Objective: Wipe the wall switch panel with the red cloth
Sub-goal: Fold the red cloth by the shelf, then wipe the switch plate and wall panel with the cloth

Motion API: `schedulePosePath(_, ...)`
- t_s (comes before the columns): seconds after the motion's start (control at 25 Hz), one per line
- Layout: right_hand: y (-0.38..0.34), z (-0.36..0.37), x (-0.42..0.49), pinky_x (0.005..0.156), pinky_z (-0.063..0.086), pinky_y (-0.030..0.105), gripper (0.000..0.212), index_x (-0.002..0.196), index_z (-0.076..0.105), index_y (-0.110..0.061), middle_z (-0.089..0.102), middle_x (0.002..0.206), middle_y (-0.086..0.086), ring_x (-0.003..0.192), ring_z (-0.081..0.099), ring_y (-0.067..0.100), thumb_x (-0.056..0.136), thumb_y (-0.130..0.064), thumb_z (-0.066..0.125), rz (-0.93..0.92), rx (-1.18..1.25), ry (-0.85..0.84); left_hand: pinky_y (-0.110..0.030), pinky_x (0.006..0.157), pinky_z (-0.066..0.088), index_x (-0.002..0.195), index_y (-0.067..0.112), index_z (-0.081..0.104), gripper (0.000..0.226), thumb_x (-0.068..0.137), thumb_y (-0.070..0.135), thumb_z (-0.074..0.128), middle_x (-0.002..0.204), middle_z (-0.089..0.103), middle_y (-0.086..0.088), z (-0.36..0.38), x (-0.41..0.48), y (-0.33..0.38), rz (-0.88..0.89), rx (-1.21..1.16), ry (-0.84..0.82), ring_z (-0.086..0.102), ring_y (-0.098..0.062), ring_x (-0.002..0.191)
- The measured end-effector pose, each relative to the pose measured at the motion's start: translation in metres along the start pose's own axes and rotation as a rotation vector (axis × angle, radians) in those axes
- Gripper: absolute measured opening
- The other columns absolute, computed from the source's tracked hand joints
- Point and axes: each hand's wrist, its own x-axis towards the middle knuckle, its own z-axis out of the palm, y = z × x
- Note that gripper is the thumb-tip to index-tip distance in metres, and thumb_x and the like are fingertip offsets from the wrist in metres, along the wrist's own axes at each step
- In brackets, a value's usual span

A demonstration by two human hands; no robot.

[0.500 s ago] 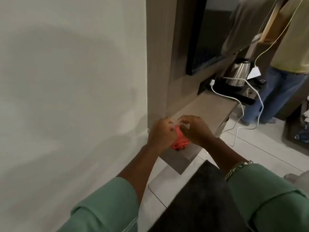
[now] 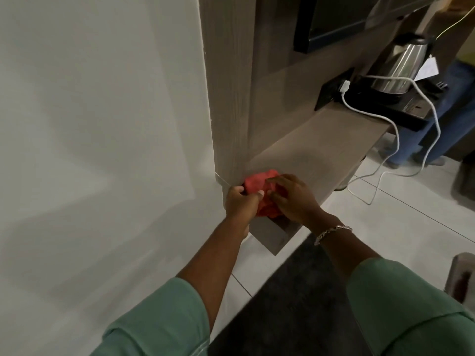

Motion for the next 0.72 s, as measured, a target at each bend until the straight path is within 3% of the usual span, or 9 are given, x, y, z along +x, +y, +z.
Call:
schedulePosePath(0.08,-0.004,0.001,-0.012,0.099,0.038,0.034,0.034,0.127,0.062,-0.021,0.052,0.140,0.012,0.125,0.050,0.031,0.094,-0.029,0.062,-0.003,0.064,0.029,-0.037,0.070,0.059,0.088,0.011,0.063,0.007,0.085,0.008,0.068,0.095,0.068,-0.013,-0.007,-0.006,0.003,-0.090,-0.130,-0.014,0.065,-0.027,0.081)
schedulePosePath(0.12,-0.008,0.002,-0.020,0.098,0.038,0.032,0.031,0.123,0.063,-0.020,0.054,0.136,0.011,0.123,0.051,0.030,0.093,-0.028,0.063,-0.004,0.095,0.037,-0.032,0.060,0.053,0.082,0.010,0.062,0.008,0.083,0.004,0.067,0.086,0.066,-0.013,-0.014,-0.011,0.004,-0.135,-0.144,-0.029,0.062,-0.025,0.072)
schedulePosePath(0.2,-0.023,0.004,-0.039,0.097,0.045,0.037,0.027,0.117,0.063,-0.021,0.056,0.130,0.008,0.119,0.053,0.029,0.092,-0.030,0.064,-0.014,0.148,0.033,-0.029,0.053,0.047,0.082,0.006,0.063,0.008,0.080,0.000,0.067,0.078,0.064,-0.013,-0.034,-0.024,0.006,-0.193,-0.128,-0.084,0.058,-0.023,0.065)
schedulePosePath(0.28,-0.056,0.006,-0.064,0.100,0.050,0.043,0.037,0.122,0.057,-0.024,0.056,0.129,0.004,0.118,0.054,0.026,0.092,-0.046,0.058,-0.060,0.211,0.037,-0.031,0.057,0.051,0.092,0.002,0.065,0.013,0.079,0.003,0.066,0.080,0.066,-0.013,-0.059,-0.046,0.012,-0.176,-0.104,-0.165,0.061,-0.024,0.072)
schedulePosePath(0.36,-0.096,0.004,-0.089,0.104,0.050,0.040,0.062,0.139,0.044,-0.030,0.051,0.139,0.002,0.124,0.052,0.022,0.087,-0.065,0.044,-0.102,0.316,0.050,-0.033,0.064,0.056,0.102,-0.003,0.068,0.025,0.080,0.007,0.065,0.086,0.068,-0.015,-0.087,-0.074,0.023,-0.127,-0.109,-0.245,0.065,-0.028,0.082)
schedulePosePath(0.48,-0.177,-0.008,-0.122,0.109,0.050,0.042,0.078,0.147,0.021,-0.052,0.028,0.160,-0.006,0.140,0.040,0.017,0.079,-0.079,0.047,-0.254,0.407,0.044,-0.038,0.070,0.059,0.113,-0.005,0.068,0.035,0.080,0.005,0.063,0.100,0.070,-0.021,-0.157,-0.121,0.055,-0.049,-0.197,-0.340,0.067,-0.035,0.092)
schedulePosePath(0.56,-0.235,-0.017,-0.137,0.112,0.047,0.048,0.082,0.146,0.022,-0.053,0.018,0.164,-0.004,0.146,0.033,0.019,0.078,-0.070,0.062,-0.406,0.399,0.110,-0.037,0.073,0.060,0.113,-0.001,0.070,0.034,0.080,0.003,0.062,0.102,0.071,-0.020,-0.210,-0.156,0.082,0.026,-0.254,-0.391,0.069,-0.033,0.092)
schedulePosePath(0.64,-0.293,-0.022,-0.145,0.110,0.047,0.053,0.083,0.146,0.032,-0.041,0.020,0.164,0.003,0.147,0.033,0.023,0.076,-0.051,0.074,-0.539,0.423,0.244,-0.037,0.077,0.060,0.116,0.001,0.070,0.036,0.081,0.001,0.061,0.104,0.072,-0.018,-0.261,-0.194,0.110,0.149,-0.265,-0.413,0.070,-0.031,0.095)
schedulePosePath(0.72,-0.352,-0.025,-0.152,0.107,0.050,0.053,0.084,0.146,0.033,-0.038,0.021,0.163,0.003,0.147,0.032,0.023,0.074,-0.041,0.075,-0.625,0.451,0.327,-0.036,0.080,0.059,0.114,0.006,0.072,0.034,0.082,0.000,0.060,0.104,0.074,-0.014,-0.306,-0.236,0.136,0.322,-0.151,-0.305,0.070,-0.027,0.096)
